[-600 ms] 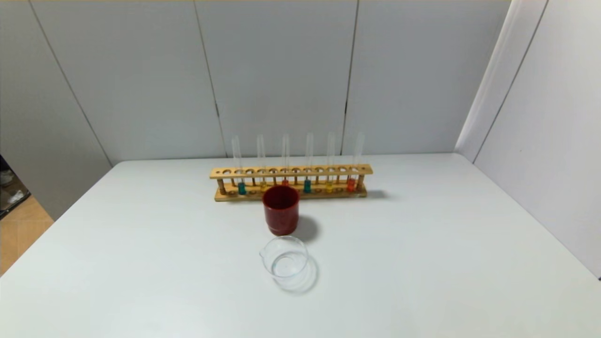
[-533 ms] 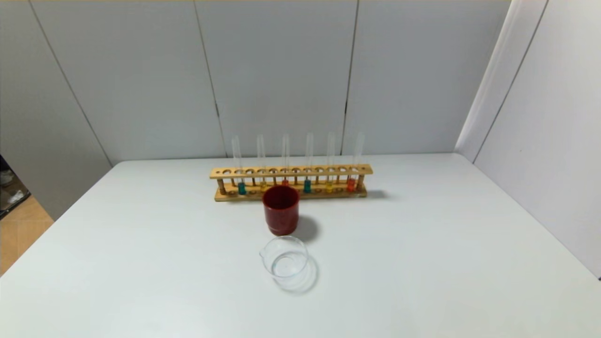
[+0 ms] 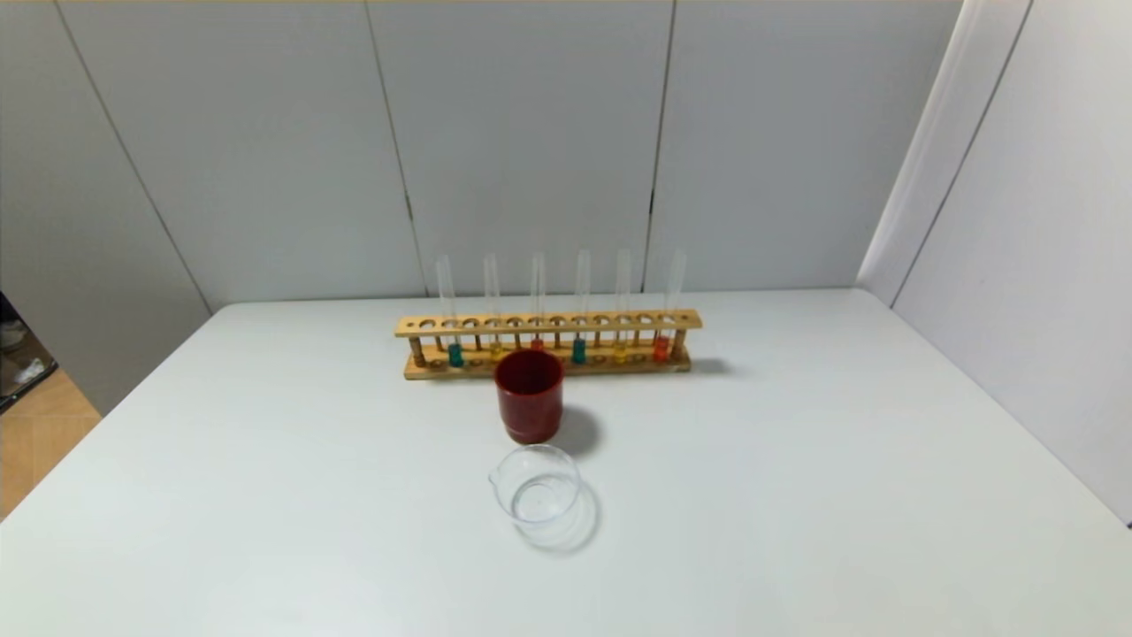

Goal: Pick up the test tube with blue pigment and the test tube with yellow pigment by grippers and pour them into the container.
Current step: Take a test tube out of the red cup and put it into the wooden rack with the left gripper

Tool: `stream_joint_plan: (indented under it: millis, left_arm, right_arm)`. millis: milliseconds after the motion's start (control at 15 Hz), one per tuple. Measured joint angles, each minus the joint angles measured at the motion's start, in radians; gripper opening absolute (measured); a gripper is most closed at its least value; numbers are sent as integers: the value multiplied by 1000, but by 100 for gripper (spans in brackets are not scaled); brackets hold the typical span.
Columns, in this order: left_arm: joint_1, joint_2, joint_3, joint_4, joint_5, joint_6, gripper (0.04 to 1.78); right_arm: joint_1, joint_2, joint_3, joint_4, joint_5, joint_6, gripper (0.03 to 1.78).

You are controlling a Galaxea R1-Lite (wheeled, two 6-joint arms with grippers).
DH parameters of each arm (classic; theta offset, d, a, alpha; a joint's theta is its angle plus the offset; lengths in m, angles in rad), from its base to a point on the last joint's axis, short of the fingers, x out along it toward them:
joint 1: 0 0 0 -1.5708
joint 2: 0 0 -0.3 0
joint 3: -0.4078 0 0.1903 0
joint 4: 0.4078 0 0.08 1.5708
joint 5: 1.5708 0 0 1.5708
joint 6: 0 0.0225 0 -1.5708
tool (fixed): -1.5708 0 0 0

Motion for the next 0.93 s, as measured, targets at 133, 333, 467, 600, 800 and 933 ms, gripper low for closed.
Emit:
stream_joint_plan:
  millis: [133,333,467,600,800,933]
  left_arm:
    - [0,0,0,0,0,0,170]
    - [0,0,0,0,0,0,170]
    - [0,0,0,0,0,0,170]
    - [-1,0,0,0,0,0,170]
    - [-1,0,0,0,0,0,170]
    - [-1,0,0,0,1,1,170]
  right_arm:
    - [0,0,0,0,0,0,174]
    - [0,0,0,0,0,0,174]
    - [0,0,0,0,0,0,174]
    - [0,0,0,0,0,0,174]
    - [0,0,0,0,0,0,174]
    - [0,0,0,0,0,0,174]
